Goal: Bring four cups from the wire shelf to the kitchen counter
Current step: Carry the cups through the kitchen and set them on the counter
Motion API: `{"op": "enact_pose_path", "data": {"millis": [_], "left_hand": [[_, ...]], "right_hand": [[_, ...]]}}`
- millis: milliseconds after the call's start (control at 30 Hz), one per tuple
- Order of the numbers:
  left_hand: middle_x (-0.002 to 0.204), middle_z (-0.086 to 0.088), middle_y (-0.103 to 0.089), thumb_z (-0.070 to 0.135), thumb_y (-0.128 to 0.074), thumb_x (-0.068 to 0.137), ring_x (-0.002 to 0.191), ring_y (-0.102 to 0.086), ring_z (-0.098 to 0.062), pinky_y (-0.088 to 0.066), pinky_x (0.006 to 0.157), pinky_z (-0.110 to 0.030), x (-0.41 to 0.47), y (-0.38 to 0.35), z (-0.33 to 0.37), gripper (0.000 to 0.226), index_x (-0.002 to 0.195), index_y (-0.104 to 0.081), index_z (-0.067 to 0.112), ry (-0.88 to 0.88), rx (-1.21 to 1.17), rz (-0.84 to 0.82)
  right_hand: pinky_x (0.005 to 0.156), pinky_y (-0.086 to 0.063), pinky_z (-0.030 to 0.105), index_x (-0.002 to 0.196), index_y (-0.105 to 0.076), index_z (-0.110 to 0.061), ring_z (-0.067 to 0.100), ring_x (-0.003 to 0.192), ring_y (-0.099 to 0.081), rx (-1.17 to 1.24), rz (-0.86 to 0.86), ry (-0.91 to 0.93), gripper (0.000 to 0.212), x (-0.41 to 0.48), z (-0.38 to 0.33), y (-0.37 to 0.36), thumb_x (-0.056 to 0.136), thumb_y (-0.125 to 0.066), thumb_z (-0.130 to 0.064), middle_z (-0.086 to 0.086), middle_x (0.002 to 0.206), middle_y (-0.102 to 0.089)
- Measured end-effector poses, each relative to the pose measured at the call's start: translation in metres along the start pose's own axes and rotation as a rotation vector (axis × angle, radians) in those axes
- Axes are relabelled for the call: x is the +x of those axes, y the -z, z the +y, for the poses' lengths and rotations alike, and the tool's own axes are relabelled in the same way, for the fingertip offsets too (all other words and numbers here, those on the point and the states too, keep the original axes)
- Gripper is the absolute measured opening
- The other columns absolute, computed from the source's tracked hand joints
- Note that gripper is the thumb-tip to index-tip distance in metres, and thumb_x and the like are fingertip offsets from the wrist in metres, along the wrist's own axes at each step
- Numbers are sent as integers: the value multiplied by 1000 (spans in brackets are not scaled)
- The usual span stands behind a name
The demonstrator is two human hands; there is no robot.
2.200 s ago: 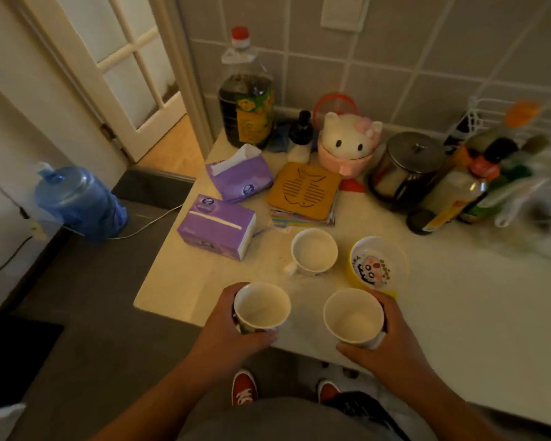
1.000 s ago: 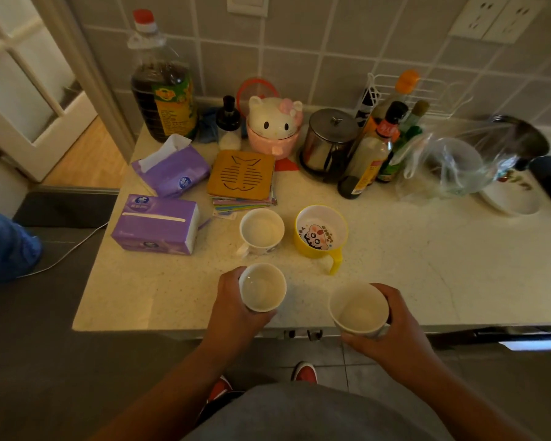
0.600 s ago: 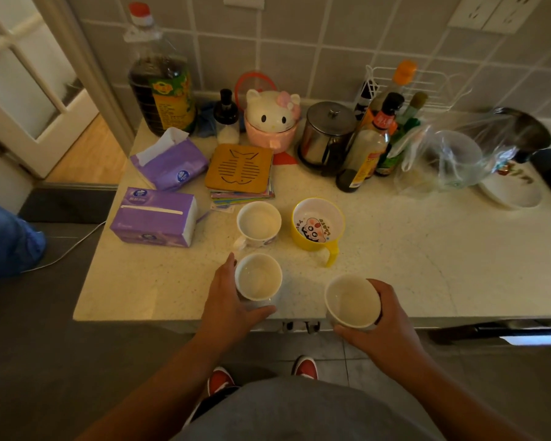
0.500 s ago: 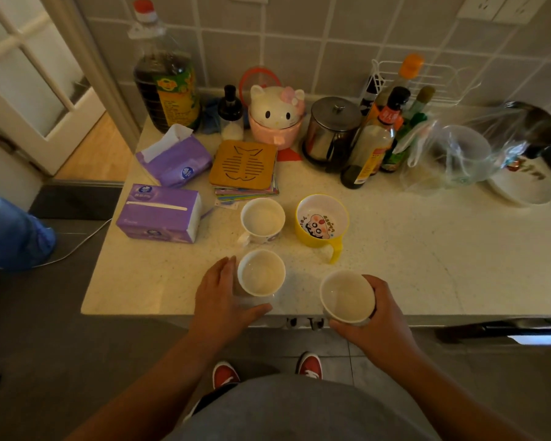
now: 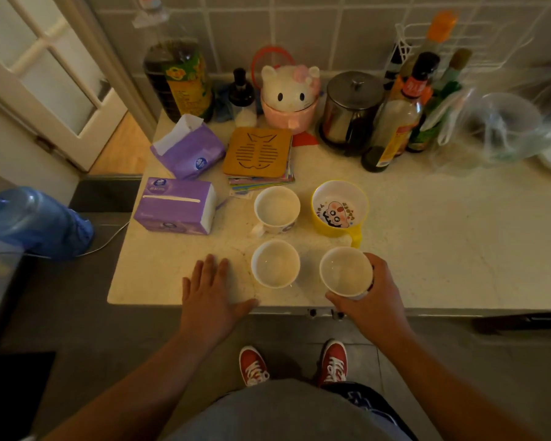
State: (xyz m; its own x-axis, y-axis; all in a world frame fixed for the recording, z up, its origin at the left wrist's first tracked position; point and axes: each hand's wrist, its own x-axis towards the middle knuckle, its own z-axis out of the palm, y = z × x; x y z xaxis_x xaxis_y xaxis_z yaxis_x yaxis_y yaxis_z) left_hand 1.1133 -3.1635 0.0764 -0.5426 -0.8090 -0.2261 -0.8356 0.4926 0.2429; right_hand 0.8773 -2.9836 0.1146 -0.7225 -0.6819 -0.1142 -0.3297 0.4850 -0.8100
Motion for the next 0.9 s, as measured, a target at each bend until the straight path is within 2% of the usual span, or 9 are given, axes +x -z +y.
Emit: {"op": "enact_pose_path", "data": {"millis": [133,233,333,567,800,900], "left_hand": [[164,-9,-8,92,-32,65,150,-3,-30,-13,117,-56,0,-2,-1,111,152,-16,26,-2,5,4],[164,-10,-8,91,-34,66,150,-3,-30,-13,118,-56,-1,-1,0,110,153,-16,25,-6,12,5],[164,-10,-7,90,-34,67,150,-2,-30,-12,118,-55,-2,0,1,110,153,-14,25,-11,10,0],[164,-10,-9,91,-33,67,150,-4,-30,-13,118,-54,-2,0,2,109,152,-16,25,-11,12,18],[163,-10,-11,92,-33,67,149,-6,-31,-14,116,-55,0,-2,0,109,151,-17,25,-10,29,16],[163,-10,-10,92,-34,66,150,-6,-31,-14,116,-55,-2,-2,1,109,151,-16,25,-12,33,-2]], "right_hand": [[76,-47,24,125,-37,-40,5,102,-53,5,0,13,92,5,5,-6,49,-87,-50,-16,116,-50],[74,-45,20,122,-35,-47,4,98,-55,27,-12,7,90,6,7,-10,48,-86,-53,-17,114,-51],[71,-40,11,119,-30,-56,-9,98,-52,35,-12,-4,89,6,8,-12,48,-83,-58,-25,111,-48],[68,-36,8,119,-28,-58,-17,99,-48,37,12,-9,90,9,9,-14,47,-81,-61,-41,108,-41],[70,-36,9,118,-24,-60,-15,98,-48,34,11,17,89,12,7,-15,51,-83,-56,-42,108,-40],[73,-41,16,119,-25,-61,-8,98,-50,32,-1,-3,90,12,7,-12,51,-83,-56,-35,107,-43]]}}
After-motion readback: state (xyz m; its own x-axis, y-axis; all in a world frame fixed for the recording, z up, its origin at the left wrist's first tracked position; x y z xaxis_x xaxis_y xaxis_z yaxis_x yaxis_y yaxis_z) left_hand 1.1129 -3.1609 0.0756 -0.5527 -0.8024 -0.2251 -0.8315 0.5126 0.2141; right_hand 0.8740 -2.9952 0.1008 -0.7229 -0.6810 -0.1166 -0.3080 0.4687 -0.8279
